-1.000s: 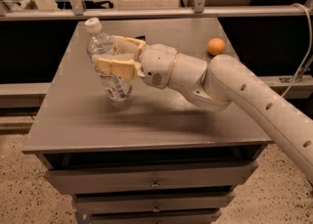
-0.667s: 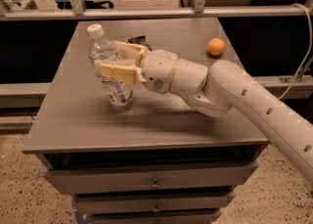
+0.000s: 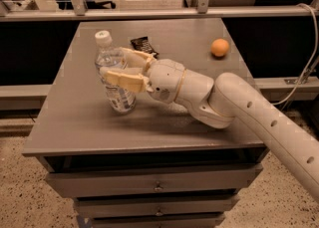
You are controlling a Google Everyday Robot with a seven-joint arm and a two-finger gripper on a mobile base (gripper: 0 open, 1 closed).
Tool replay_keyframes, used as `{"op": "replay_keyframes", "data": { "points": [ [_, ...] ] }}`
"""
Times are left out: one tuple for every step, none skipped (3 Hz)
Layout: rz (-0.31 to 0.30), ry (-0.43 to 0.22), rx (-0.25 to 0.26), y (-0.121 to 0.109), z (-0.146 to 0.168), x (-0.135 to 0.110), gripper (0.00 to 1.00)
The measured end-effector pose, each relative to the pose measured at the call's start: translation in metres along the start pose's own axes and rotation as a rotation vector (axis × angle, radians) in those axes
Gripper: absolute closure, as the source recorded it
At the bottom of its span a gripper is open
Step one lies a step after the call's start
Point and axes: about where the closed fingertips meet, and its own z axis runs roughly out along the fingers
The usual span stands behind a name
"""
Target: Place blue plastic bottle upright
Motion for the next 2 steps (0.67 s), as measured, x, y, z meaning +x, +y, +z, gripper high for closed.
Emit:
{"op": "replay_keyframes", "data": {
  "points": [
    [-0.003,-0.003,0.001,0.0034,-0.007,0.0024,0.39],
    [-0.006,0.014,0.006,0.0066,-0.0169,0.0024,0.16]
  ]
}}
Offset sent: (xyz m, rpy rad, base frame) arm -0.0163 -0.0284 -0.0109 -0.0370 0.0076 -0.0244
